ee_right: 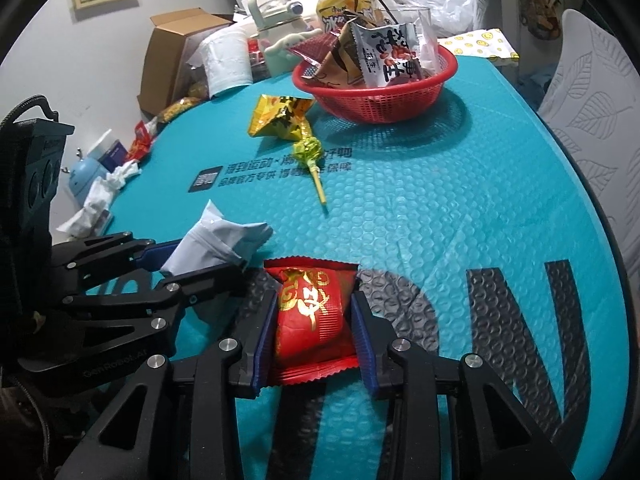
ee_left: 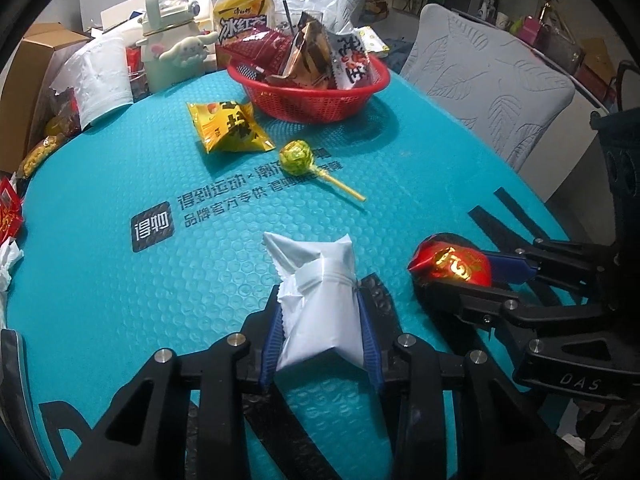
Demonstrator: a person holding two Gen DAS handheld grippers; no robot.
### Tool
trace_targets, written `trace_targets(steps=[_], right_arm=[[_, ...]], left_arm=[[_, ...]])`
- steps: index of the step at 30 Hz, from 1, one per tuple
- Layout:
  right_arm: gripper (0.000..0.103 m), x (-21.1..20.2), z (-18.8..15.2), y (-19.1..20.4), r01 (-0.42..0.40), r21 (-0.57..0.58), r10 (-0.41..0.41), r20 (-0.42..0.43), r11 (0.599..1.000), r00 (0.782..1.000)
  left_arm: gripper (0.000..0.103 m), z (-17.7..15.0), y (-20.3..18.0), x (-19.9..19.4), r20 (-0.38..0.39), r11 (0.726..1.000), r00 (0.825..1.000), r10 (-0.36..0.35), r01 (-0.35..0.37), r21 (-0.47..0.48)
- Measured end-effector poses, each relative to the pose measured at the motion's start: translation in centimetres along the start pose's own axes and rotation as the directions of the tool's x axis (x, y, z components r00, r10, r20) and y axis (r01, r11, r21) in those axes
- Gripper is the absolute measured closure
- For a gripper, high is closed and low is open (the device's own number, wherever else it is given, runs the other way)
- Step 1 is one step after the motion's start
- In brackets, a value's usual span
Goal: Organize snacks
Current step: 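Lift the white packet and red candy packet and carry both over the basket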
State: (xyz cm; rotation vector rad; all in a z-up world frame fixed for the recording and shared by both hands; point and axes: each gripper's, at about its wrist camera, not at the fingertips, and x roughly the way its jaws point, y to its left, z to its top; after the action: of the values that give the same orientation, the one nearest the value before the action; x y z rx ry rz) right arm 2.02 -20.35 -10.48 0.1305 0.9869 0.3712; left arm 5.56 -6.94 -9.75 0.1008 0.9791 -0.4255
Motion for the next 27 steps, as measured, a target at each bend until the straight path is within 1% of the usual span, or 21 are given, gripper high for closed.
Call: trace_targets(steps=[4, 6, 9, 12, 16, 21, 24, 27], right_arm=[[0.068, -0.8, -0.1, 0.0, -0.015, 0.017, 0.014, 0.017, 1.000, 1.000], [0.068, -1.4, 0.0, -0.1, -0.019, 0.023, 0.019, 0.030, 1.000, 0.999], [0.068, -2.0, 0.3, -0.1, -0.026, 0.029, 0.024, 0.048, 0.999, 0.999], [0.068, -2.7, 0.6, -0.2, -0.039, 0.032, 0.037, 0.068, 0.999, 0.997], [0.068, -2.6, 0.6, -0.5, -0.021, 0.032, 0.019, 0.068, 0.999, 0.998], [0.068, -1.9, 0.3, -1.1, -0.021, 0.054, 0.019, 0.041, 0.998, 0.999], [0.068, -1.5, 0.2, -1.2, -0.023, 0.056, 0.022, 0.026, 0.998, 0.999], [0.068, -1.0, 0.2, -1.3, -0.026, 0.064, 0.025, 0.011, 0.998, 1.000]], left_arm=[[0.069, 0.3, -0.2, -1.1, 0.022, 1.000, 1.000, -0.017, 0.017, -0.002], [0.072, 0.5, -0.2, -1.5, 0.031, 1.000, 0.999, -0.025, 0.025, -0.004], [0.072, 1.0, -0.2, -2.1, 0.043, 0.999, 0.998, -0.050, 0.051, -0.011], [0.072, 1.3, -0.4, -2.0, 0.052, 0.999, 0.997, -0.050, 0.050, -0.007], [0.072, 1.2, -0.2, -1.0, 0.022, 0.998, 0.998, -0.054, 0.054, -0.017], [0.072, 0.7, 0.1, 0.5, -0.023, 0.998, 0.998, -0.056, 0.056, -0.024], [0.072, 0.5, 0.2, 1.6, -0.068, 0.998, 0.996, -0.066, 0.064, -0.023], [0.071, 0.6, 0.2, 1.8, -0.059, 0.997, 0.995, -0.076, 0.075, -0.022]])
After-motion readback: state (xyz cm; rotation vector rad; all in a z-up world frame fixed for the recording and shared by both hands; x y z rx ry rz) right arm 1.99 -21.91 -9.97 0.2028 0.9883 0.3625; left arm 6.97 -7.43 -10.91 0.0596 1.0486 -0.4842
